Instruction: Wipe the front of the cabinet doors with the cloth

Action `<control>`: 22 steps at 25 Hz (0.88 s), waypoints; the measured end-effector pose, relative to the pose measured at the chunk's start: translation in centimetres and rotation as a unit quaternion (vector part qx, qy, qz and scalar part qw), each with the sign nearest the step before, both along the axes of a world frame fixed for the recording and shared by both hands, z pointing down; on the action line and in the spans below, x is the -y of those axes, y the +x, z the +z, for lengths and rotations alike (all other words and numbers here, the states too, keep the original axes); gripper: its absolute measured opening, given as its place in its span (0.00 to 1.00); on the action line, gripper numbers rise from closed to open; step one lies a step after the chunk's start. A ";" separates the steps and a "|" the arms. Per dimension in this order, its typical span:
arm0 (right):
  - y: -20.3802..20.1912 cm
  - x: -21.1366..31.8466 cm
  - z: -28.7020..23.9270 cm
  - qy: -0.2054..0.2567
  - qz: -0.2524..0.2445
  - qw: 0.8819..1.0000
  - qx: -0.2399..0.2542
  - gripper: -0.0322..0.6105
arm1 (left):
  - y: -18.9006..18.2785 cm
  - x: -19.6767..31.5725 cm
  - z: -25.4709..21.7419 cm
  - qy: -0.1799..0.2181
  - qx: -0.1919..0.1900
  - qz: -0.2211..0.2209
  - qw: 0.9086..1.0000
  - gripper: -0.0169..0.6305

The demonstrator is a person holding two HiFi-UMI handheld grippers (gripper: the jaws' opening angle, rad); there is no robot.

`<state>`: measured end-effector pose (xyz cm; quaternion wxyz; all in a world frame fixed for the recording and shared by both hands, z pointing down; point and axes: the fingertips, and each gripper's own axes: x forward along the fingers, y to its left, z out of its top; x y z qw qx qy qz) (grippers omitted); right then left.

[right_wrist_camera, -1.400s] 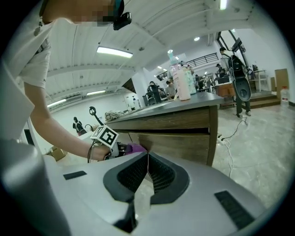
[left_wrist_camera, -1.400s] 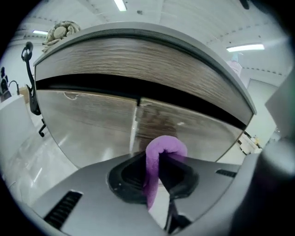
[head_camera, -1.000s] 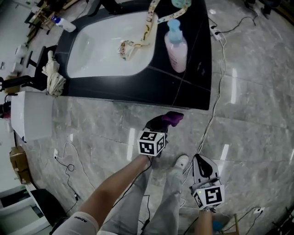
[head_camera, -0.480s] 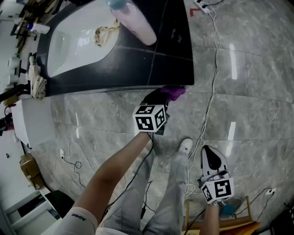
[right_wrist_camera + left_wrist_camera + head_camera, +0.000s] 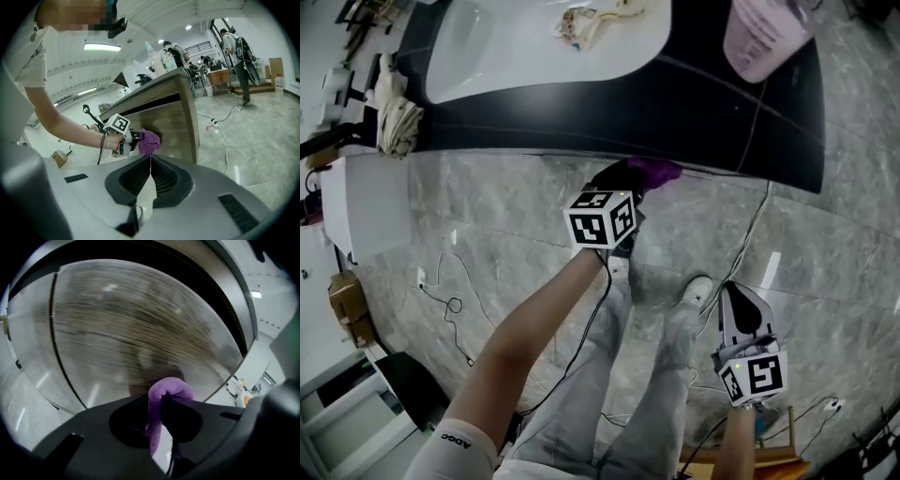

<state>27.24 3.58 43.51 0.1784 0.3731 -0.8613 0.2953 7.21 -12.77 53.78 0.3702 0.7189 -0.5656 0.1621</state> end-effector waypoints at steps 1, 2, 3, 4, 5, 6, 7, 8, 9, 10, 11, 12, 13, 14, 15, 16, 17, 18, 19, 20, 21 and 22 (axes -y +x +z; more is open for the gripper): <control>-1.1 0.2 0.0 0.000 -0.004 1.000 0.000 0.09 | -1.9 -0.1 0.0 -0.001 0.001 -0.011 1.000 0.11; -2.2 0.4 0.0 0.000 -0.008 1.000 0.001 0.09 | -3.8 -0.2 0.0 -0.001 0.004 -0.020 1.000 0.12; -3.3 0.5 0.1 -0.001 -0.011 1.000 0.001 0.09 | -5.6 -0.4 0.0 -0.002 0.008 -0.027 1.000 0.12; -4.3 0.7 0.1 -0.001 -0.013 1.000 0.001 0.09 | -7.3 -0.5 0.0 -0.003 0.012 -0.035 0.999 0.12; -5.3 0.8 0.2 -0.001 -0.016 1.000 0.000 0.09 | -8.8 -0.6 0.1 -0.003 0.015 -0.041 0.999 0.12; -6.2 0.9 0.2 -0.001 -0.018 1.000 0.000 0.09 | -10.2 -0.6 0.1 -0.003 0.017 -0.048 0.999 0.12; -7.0 1.0 0.2 0.000 -0.021 1.000 0.000 0.09 | -11.6 -0.7 0.1 -0.002 0.019 -0.056 0.998 0.12; -8.0 1.1 0.3 0.000 -0.025 1.000 0.000 0.09 | -13.0 -0.8 0.1 -0.001 0.021 -0.066 0.998 0.12; -9.0 1.2 0.3 0.001 -0.028 1.000 0.002 0.09 | -14.6 -0.9 0.1 0.000 0.022 -0.078 0.997 0.11; -10.0 1.3 0.3 0.002 -0.032 0.999 0.003 0.09 | -16.0 -1.0 0.1 0.000 0.021 -0.091 0.996 0.12; -11.0 1.3 0.3 0.002 -0.035 0.999 0.005 0.09 | -17.3 -1.2 0.1 0.001 0.020 -0.103 0.994 0.12; -11.8 1.2 0.3 0.002 -0.037 0.999 0.005 0.09 | -18.3 -1.4 0.1 0.000 0.018 -0.114 0.993 0.12; -12.4 1.1 0.1 0.001 -0.039 0.999 0.006 0.09 | -19.0 -1.8 0.1 -0.001 0.017 -0.125 0.992 0.11; -13.0 1.0 -0.1 0.001 -0.042 0.999 0.006 0.09 | -19.6 -2.2 0.1 -0.003 0.015 -0.134 0.991 0.11; -13.4 0.9 -0.4 0.001 -0.046 0.999 0.007 0.09 | -20.0 -2.6 0.1 -0.005 0.014 -0.141 0.990 0.11; -13.8 0.9 -0.5 0.001 -0.050 0.999 0.008 0.09 | -20.3 -3.0 0.1 -0.008 0.014 -0.145 0.989 0.11; -14.0 1.1 -0.6 0.002 -0.055 0.998 0.010 0.09 | -20.3 -3.4 0.2 -0.011 0.015 -0.145 0.989 0.11; -14.1 1.3 -0.6 0.003 -0.059 0.998 0.013 0.09 | -20.0 -3.8 0.3 -0.015 0.019 -0.139 0.990 0.11; -14.0 1.5 -0.6 0.004 -0.062 0.998 0.015 0.09 | -19.3 -4.1 0.6 -0.019 0.023 -0.127 0.991 0.11; -13.7 1.8 -0.6 0.005 -0.062 0.998 0.016 0.09 | -18.1 -4.4 1.0 -0.023 0.026 -0.110 0.993 0.11; -13.3 2.0 -0.6 0.006 -0.060 0.998 0.017 0.09 | -16.7 -4.6 1.5 -0.027 0.028 -0.090 0.995 0.11; -12.6 2.2 -0.6 0.007 -0.057 0.998 0.018 0.09 | -15.0 -4.8 2.1 -0.031 0.029 -0.071 0.997 0.11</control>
